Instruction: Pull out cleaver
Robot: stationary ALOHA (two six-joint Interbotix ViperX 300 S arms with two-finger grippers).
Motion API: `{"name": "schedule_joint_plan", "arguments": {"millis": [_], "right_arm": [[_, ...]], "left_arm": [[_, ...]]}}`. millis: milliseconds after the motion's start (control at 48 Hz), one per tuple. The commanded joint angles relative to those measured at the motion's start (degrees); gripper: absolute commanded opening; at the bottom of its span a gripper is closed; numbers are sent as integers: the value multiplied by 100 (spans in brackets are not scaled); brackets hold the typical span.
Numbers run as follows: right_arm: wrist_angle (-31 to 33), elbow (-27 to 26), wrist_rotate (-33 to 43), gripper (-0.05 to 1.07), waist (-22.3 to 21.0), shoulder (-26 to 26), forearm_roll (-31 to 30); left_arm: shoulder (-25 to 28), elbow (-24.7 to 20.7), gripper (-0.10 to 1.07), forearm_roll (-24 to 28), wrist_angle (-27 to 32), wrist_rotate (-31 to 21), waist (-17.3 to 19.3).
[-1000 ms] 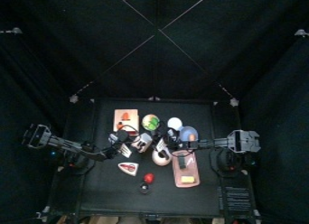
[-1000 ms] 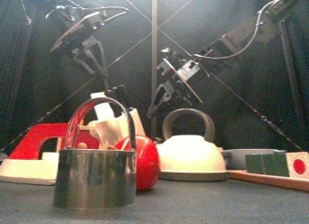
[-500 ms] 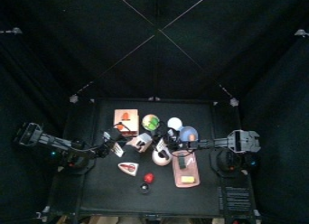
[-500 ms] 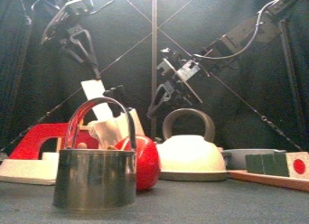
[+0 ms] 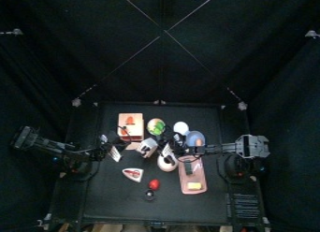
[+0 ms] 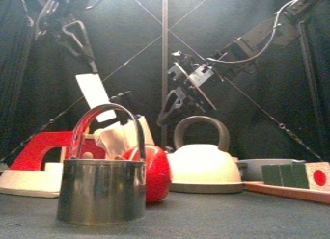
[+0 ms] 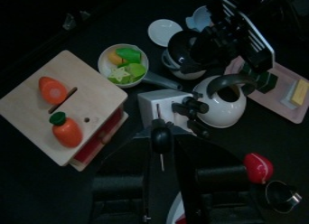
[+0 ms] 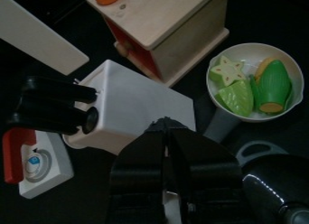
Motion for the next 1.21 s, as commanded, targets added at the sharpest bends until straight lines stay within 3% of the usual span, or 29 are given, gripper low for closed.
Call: {"name": "schedule_joint_plan", "arguments": {"millis": [0,1188], "right_arm": [[-9,-35,-18,38,-18,-185,-18],[-9,149,-18,38,26,-466,-18]], "left_arm": [[-105,-88,53,9,9,70,-26],[-492,-35,53,132,-527,211,-237]]}}
